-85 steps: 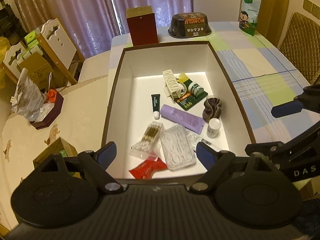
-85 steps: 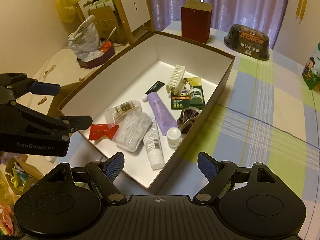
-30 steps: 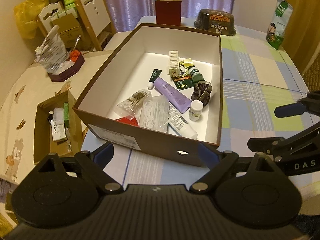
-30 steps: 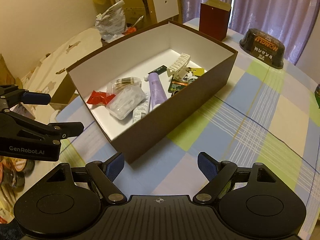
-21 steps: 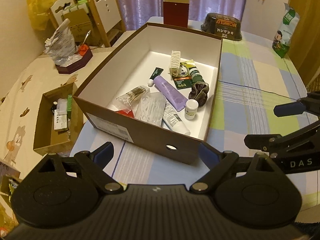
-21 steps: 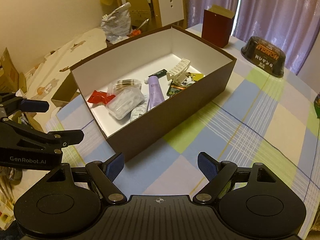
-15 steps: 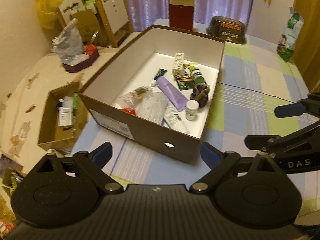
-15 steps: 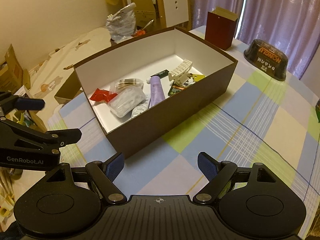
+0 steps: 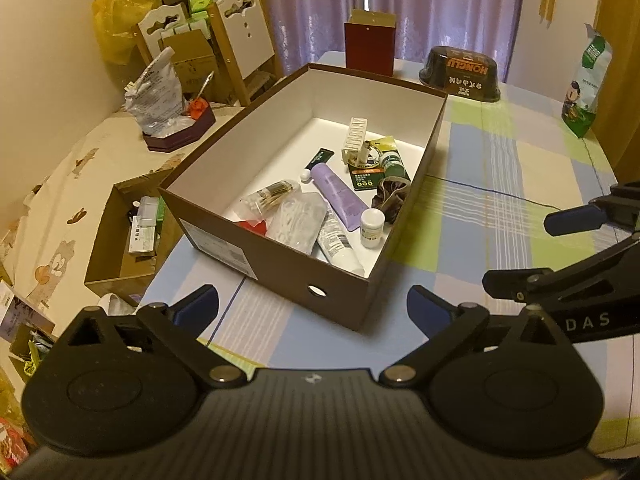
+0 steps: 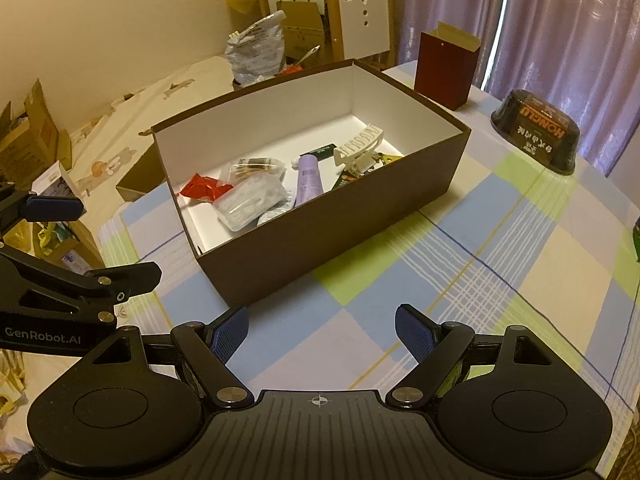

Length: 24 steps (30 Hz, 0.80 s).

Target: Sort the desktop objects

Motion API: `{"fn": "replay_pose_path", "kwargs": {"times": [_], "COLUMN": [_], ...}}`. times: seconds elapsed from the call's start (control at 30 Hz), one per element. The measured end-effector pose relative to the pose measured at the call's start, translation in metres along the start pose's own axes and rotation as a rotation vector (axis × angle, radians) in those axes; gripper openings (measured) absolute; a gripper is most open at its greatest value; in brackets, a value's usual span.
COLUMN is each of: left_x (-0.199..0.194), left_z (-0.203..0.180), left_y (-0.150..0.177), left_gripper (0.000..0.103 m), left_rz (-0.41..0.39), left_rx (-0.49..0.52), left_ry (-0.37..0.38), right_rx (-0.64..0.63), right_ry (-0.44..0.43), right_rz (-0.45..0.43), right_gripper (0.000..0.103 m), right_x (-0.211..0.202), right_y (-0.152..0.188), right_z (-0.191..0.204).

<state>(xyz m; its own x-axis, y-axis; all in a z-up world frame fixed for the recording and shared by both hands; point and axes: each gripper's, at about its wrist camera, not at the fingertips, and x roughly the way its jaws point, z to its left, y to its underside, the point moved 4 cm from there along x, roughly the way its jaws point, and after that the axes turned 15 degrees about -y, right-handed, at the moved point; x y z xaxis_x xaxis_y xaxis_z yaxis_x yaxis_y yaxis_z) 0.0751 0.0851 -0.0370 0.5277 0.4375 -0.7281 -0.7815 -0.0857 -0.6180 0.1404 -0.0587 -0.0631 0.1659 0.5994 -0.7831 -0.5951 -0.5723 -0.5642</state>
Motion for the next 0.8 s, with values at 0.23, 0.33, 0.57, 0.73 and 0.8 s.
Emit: {"fn": "replay_pose_path", "kwargs": {"times": [0.23, 0.33, 0.57, 0.73, 0.8], "left_x": [-0.0022, -0.0018, -0.0024, -0.0041, -0.0050], "left_z": [-0.0034, -0.0039, -0.0016, -0.0002, 0.0004], "left_y": [-0.0008, -0.0019, -0.0018, -0.0013, -0.0011], "left_gripper": [0.099, 0.099, 0.099, 0.099, 0.099], "left_rz": [0.004, 0.003, 0.005, 0.001, -0.001], "left_rx": [-0.020, -0.020, -0.025, -0.025, -0.025], "left_ry": [-0.033, -0.043, -0.065, -0.074, -0.078], "right_rx": [-0.023, -0.024, -0.034, -0.040, -0.043], "right_ry": [-0.014, -0.018, -0.024, -0.025, -0.024], "right_rz": [-0.002, -0.003, -0.009, -0.011, -0.012], "right_gripper": [0.083, 0.083, 0.083, 0.083, 0.083], "right_x": [-0.0021, -0.0022, -0.0028, -0.0038, -0.0043], "right_y": [-0.0007, -0.0011, -0.0030, -0.0032, -0.0030], "right_z": [-0.0054, -0.0068, -0.0062, -0.0047, -0.0038]}}
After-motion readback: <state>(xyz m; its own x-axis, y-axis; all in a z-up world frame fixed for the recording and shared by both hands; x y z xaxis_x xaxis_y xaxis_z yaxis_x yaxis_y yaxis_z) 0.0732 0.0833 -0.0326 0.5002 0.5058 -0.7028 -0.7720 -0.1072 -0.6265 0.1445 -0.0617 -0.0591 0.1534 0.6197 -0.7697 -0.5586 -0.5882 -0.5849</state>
